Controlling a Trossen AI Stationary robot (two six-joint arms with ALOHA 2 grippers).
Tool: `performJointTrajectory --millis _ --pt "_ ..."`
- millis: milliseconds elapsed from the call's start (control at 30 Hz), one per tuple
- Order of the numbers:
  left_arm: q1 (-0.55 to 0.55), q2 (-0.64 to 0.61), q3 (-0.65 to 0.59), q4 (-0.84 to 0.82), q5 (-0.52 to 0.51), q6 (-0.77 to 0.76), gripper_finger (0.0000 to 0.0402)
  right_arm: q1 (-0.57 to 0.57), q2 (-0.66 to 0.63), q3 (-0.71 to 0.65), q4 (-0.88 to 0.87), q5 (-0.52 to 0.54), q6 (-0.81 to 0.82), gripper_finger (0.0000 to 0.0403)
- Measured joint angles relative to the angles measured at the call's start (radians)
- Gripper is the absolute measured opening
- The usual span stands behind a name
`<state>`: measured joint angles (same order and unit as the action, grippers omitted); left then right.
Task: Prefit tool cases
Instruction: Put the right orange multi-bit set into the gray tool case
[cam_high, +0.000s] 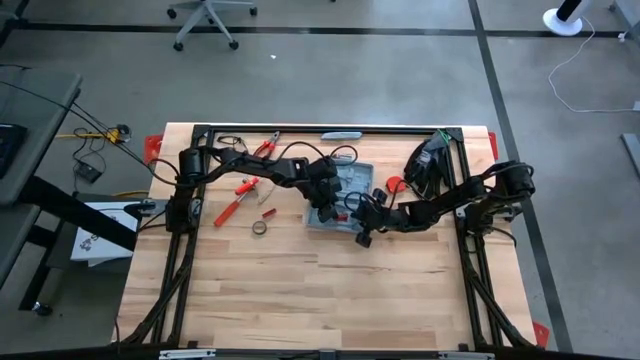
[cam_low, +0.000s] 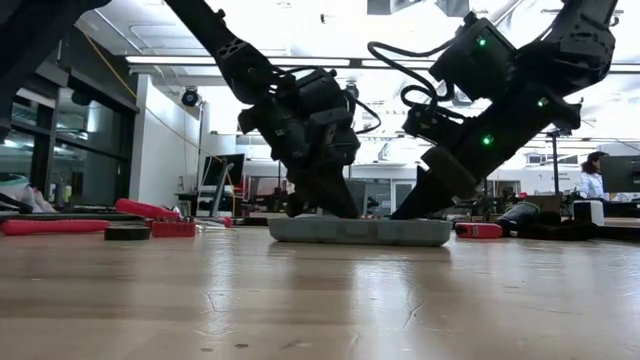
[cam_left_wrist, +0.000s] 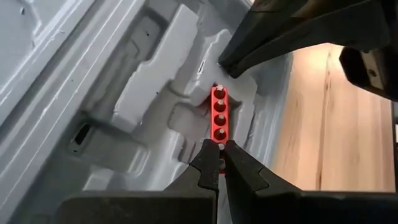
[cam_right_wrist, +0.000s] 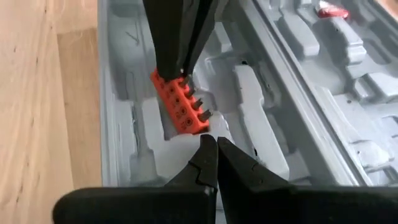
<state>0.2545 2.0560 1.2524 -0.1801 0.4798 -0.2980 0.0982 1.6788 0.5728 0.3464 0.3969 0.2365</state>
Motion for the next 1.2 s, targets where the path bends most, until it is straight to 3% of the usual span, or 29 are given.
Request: performJointTrajectory --millis 400,800,1200 --pt "0.000 0.002 -0.002 0.030 -0.045 0.004 0.0000 -0.019 0.007 0.000 0.101 -0.035 -0.024 0.0000" --pt "0.001 0.001 -0.003 0.023 -0.045 0.011 0.0000 -0.081 0.105 0.004 0.177 -0.097 0.005 0.0000" --pt "0.016 -0.043 0.063 -0.046 -0.059 0.122 0.0033 -0.097 0.112 0.006 0.147 -0.117 0.025 0.0000"
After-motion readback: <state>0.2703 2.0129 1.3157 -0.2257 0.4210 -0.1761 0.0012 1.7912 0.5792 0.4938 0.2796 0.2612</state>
